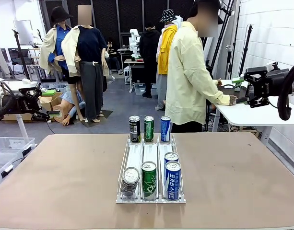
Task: Retrieve and hand over the desired beverage to the person.
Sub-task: Place the picked can on the Handle tray extended by the person.
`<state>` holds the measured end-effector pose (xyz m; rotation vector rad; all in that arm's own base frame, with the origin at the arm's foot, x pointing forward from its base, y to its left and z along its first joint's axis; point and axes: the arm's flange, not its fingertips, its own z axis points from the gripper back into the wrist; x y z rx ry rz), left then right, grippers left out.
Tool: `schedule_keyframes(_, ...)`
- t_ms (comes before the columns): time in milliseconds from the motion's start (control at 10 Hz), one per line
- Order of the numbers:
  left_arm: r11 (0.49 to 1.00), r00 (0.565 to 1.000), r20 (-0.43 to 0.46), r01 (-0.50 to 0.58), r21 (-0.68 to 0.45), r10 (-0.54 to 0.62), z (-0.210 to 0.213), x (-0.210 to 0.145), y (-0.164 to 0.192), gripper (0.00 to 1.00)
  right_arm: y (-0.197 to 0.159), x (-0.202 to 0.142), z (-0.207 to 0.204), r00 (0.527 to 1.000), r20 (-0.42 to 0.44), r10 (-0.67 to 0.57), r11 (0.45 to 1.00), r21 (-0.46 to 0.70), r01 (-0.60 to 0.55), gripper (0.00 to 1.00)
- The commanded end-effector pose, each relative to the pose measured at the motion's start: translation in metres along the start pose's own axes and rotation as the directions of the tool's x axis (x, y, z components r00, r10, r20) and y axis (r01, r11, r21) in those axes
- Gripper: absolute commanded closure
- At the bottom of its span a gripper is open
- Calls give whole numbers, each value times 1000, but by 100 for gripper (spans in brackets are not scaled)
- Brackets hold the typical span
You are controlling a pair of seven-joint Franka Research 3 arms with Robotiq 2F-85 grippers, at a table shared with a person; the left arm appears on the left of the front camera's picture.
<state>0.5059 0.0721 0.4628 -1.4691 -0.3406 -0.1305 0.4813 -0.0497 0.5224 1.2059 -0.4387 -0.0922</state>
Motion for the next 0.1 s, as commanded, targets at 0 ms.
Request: schedule_keyframes(0, 1000, 1000, 4, 4, 9, -4, 0, -1, -2, 0, 0, -1, 0, 1000, -9, 2, 1000, 1, -1, 0)
